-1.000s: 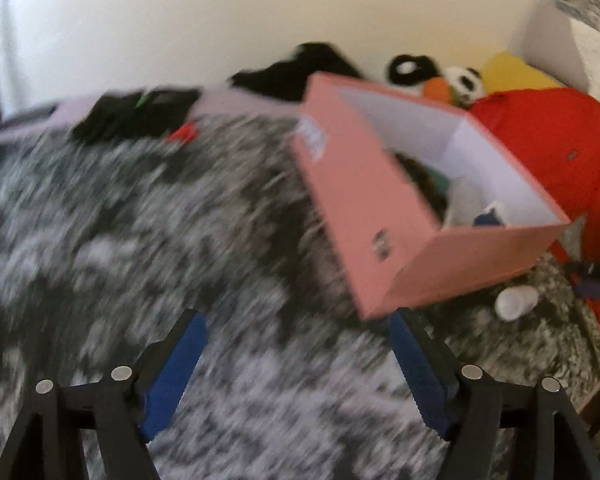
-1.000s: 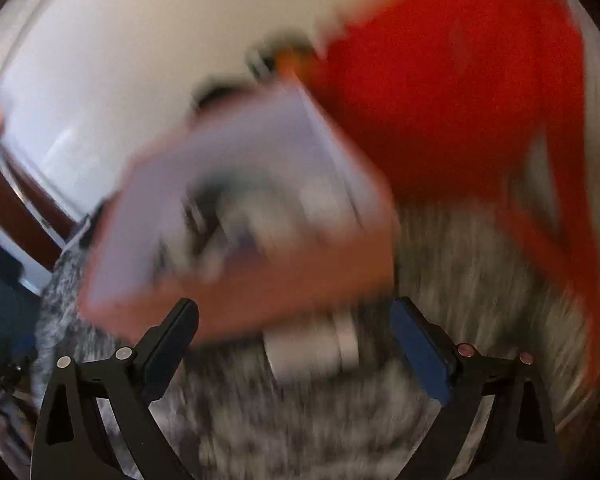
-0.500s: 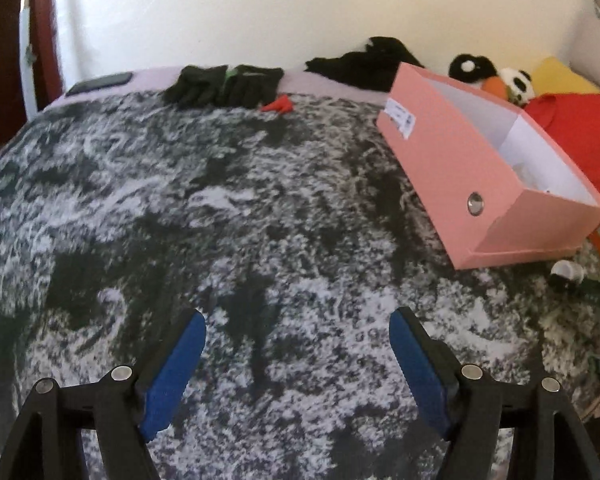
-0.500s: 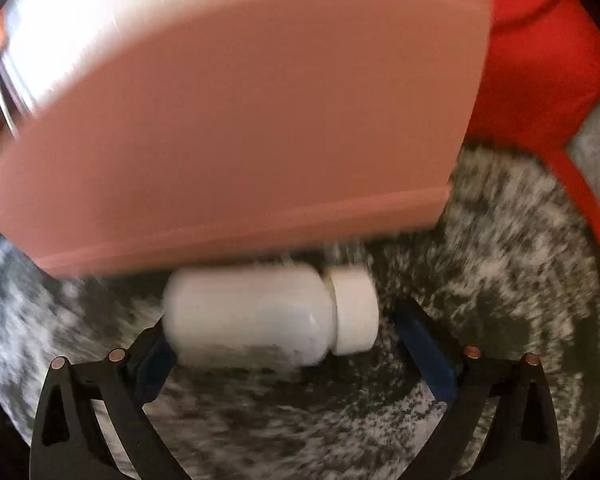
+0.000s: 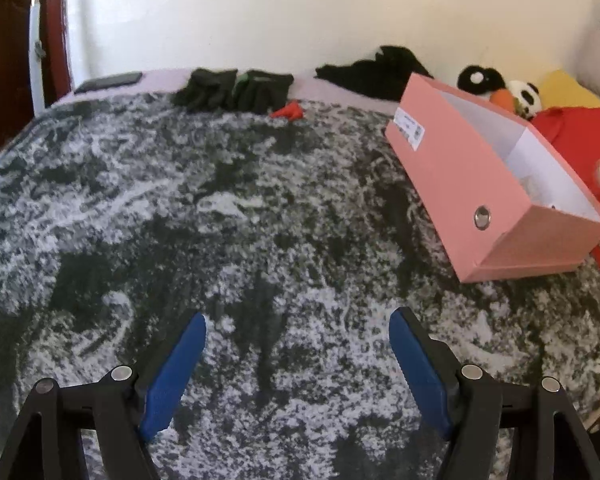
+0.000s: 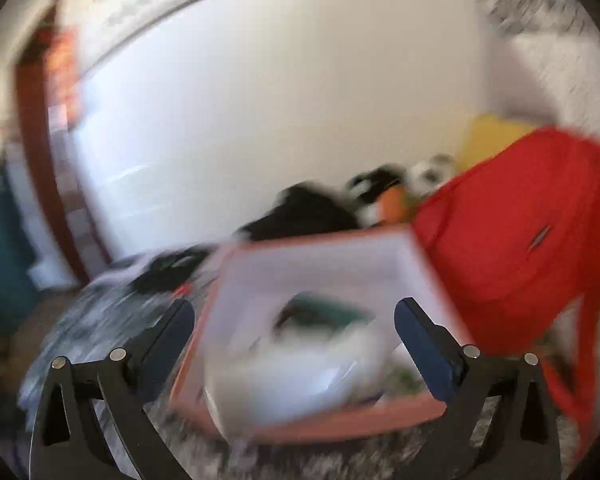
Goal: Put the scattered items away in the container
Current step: 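Carry the pill bottle over the pink box and open the right tool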
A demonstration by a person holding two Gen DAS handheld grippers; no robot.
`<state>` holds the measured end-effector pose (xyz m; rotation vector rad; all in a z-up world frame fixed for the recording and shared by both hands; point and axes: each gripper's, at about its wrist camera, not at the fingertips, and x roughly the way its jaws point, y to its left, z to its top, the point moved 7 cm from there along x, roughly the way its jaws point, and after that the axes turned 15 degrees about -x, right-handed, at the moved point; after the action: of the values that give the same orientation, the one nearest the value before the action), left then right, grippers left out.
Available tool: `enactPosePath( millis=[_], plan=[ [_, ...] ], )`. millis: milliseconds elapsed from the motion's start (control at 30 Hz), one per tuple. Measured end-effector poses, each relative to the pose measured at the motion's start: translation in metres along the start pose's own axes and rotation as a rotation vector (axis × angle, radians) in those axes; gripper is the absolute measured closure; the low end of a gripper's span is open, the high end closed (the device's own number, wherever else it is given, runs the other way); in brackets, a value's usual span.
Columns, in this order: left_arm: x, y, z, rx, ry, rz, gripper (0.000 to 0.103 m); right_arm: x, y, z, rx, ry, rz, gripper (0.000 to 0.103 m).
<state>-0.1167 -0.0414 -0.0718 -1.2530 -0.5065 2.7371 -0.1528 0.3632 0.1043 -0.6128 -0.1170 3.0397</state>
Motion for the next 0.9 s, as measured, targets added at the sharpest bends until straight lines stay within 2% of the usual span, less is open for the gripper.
enactPosePath(
  millis=[67,100,167,233,467,567,667,767,833,900],
  plan=[
    [-0.002,0.004,0.002,0.005,-0.021,0.026,0.024,-0.050,0.019,0.044,0.047,-0.237,-0.031,0.001],
    [-0.002,0.009,0.002,0.008,-0.024,0.046,0.023,-0.070,0.027,0.053,0.079,-0.318,-0.030,0.001],
    [0.001,0.018,0.003,0.006,-0.022,0.076,0.023,-0.104,0.043,0.061,0.150,-0.437,-0.019,0.000],
    [0.002,0.028,0.004,-0.006,-0.019,0.095,0.023,-0.124,0.064,0.058,0.192,-0.513,0.031,0.000],
    [-0.014,0.065,0.016,-0.065,-0.080,0.155,0.023,-0.098,0.129,0.063,0.099,-0.440,0.092,0.000],
    [-0.022,0.076,0.022,-0.092,-0.103,0.165,0.023,-0.079,0.144,0.054,0.074,-0.400,0.114,0.000],
    [-0.035,0.082,0.028,-0.091,-0.152,0.188,0.022,-0.067,0.139,0.066,0.067,-0.358,0.107,0.000],
    [-0.050,0.087,0.036,-0.076,-0.224,0.235,0.018,-0.064,0.132,0.062,0.070,-0.330,0.096,0.000],
    [-0.063,0.089,0.041,-0.059,-0.296,0.289,0.006,-0.063,0.126,0.061,0.066,-0.325,0.087,0.000],
    [-0.078,0.090,0.045,-0.052,-0.370,0.332,0.001,-0.065,0.125,0.060,0.060,-0.325,0.082,0.000]
  ],
)
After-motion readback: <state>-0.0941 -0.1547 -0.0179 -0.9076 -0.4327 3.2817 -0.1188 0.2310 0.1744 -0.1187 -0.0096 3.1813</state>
